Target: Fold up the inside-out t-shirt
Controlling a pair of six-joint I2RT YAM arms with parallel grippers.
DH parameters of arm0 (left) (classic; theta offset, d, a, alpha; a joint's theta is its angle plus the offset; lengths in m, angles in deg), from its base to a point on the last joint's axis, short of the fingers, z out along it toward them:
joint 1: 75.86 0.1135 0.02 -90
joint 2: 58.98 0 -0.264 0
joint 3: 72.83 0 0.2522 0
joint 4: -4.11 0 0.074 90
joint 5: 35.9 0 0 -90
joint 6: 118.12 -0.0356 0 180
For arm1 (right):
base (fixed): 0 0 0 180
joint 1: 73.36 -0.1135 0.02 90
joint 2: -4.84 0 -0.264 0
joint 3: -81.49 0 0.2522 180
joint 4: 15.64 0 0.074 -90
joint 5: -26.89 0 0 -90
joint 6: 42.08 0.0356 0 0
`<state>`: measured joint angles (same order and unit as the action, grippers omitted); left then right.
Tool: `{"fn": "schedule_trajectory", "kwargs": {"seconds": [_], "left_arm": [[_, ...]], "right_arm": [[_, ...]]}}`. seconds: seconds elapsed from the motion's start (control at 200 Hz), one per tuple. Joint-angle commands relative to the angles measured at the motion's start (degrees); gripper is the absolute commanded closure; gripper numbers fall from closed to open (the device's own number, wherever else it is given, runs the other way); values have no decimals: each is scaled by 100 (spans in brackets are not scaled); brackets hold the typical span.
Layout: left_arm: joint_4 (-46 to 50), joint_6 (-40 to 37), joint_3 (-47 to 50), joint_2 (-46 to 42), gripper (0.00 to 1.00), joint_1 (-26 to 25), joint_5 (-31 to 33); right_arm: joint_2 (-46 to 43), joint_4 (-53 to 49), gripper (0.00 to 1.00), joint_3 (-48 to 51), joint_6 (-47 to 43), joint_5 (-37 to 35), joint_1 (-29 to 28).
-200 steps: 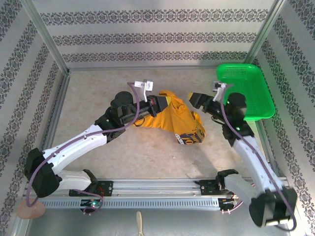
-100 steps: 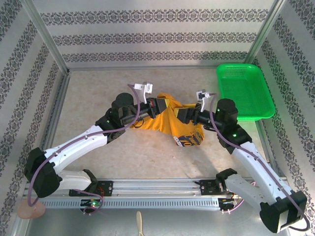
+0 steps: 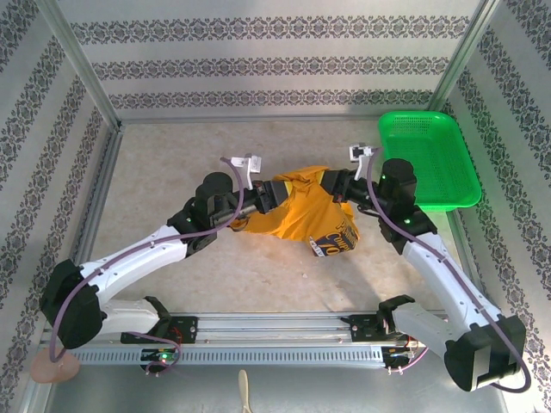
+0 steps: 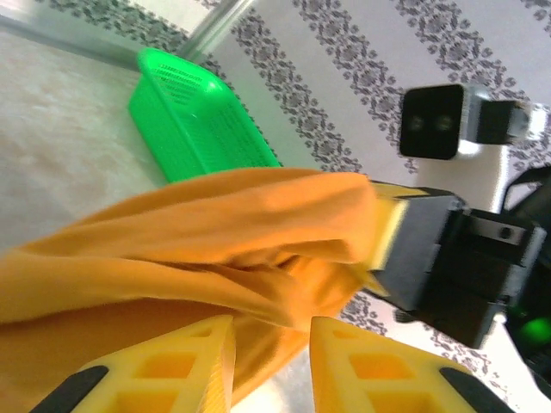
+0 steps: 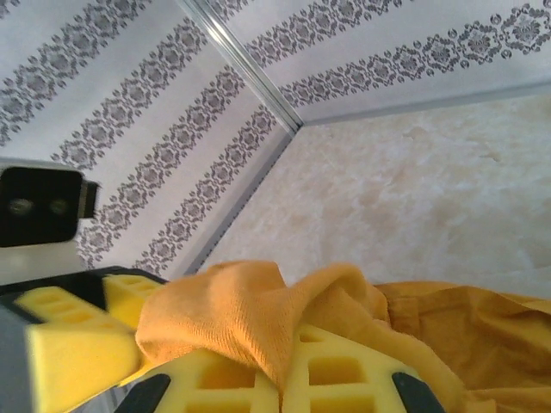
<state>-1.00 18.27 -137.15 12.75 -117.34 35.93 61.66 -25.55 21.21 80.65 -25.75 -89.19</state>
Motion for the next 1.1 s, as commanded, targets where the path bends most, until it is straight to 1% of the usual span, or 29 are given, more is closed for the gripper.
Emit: {"fn": "schedule_trajectory", "kwargs": {"seconds": [0.0, 0.155, 0.23, 0.345, 0.46, 0.54, 0.689, 0.864, 0.999, 1.094], "left_arm": [[-415, 116, 184, -301, 70, 85, 369], [-523, 203, 327, -327, 70, 80, 303], [-599, 253, 314, -313, 67, 40, 252], [-743, 319, 284, -334, 59, -124, 298], [-953, 497, 358, -369, 49, -440, 614], [-976, 544, 403, -370, 45, -674, 876], [-1072, 612, 543, -327, 44, -961, 1289], [-1041, 576, 657, -304, 45, -1064, 1682], [-694, 469, 752, -509, 48, -1180, 2239], [-502, 437, 786, -552, 49, -1188, 2404]], "right_arm": [[-269, 387, 100, 148, 253, 322, 40], [-420, 545, 100, 358, 500, 374, 39], [-456, 590, 100, 438, 562, 346, 33], [-479, 599, 100, 505, 568, 324, 43], [-440, 608, 100, 537, 571, 307, 37], [-411, 652, 100, 561, 592, 309, 29], [-391, 669, 100, 566, 600, 320, 37], [-408, 665, 100, 561, 594, 307, 32], [-410, 663, 100, 563, 605, 289, 43], [-415, 669, 100, 565, 603, 288, 38]]}}
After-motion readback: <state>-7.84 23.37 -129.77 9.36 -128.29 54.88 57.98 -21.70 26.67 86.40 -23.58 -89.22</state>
